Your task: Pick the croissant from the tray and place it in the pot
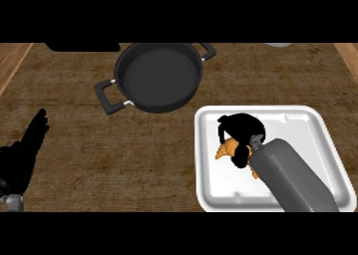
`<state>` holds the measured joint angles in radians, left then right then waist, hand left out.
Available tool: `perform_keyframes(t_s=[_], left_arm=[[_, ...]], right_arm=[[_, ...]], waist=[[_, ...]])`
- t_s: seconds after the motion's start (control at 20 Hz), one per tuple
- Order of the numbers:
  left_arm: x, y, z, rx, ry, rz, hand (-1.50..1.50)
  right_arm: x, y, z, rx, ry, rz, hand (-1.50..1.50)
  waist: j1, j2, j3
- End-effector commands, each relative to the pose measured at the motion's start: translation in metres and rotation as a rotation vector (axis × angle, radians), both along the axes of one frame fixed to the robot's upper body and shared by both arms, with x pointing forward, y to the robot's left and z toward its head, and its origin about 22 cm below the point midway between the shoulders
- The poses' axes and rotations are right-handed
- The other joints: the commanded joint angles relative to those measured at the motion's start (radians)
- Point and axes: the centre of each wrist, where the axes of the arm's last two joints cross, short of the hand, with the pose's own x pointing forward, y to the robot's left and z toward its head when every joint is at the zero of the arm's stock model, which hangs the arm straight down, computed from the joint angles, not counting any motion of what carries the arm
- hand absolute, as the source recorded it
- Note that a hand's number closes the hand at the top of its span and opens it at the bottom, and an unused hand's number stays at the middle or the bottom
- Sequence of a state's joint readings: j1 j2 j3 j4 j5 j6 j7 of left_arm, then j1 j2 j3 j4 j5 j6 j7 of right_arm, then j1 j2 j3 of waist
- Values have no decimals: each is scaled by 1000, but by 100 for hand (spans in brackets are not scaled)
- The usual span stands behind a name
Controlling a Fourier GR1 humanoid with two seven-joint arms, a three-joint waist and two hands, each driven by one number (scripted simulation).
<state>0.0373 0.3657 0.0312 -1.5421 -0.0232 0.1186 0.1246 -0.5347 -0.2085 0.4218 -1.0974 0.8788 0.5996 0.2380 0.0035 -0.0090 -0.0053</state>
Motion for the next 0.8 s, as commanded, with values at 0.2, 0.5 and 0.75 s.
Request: perform_keyframes(t_s=[0.2,0.5,0.75], left_arm=[[14,-16,9,0,-23,-93,0],[24,-31,16,-1,-40,-168,0],[29,-41,14,0,-38,-219,0]], right_arm=[[21,75,41,89,-165,-374,150],[38,99,82,39,-368,-630,150],[45,137,135,-48,-647,-747,150]], waist=[[108,32,5],[193,40,2],[231,38,-5]])
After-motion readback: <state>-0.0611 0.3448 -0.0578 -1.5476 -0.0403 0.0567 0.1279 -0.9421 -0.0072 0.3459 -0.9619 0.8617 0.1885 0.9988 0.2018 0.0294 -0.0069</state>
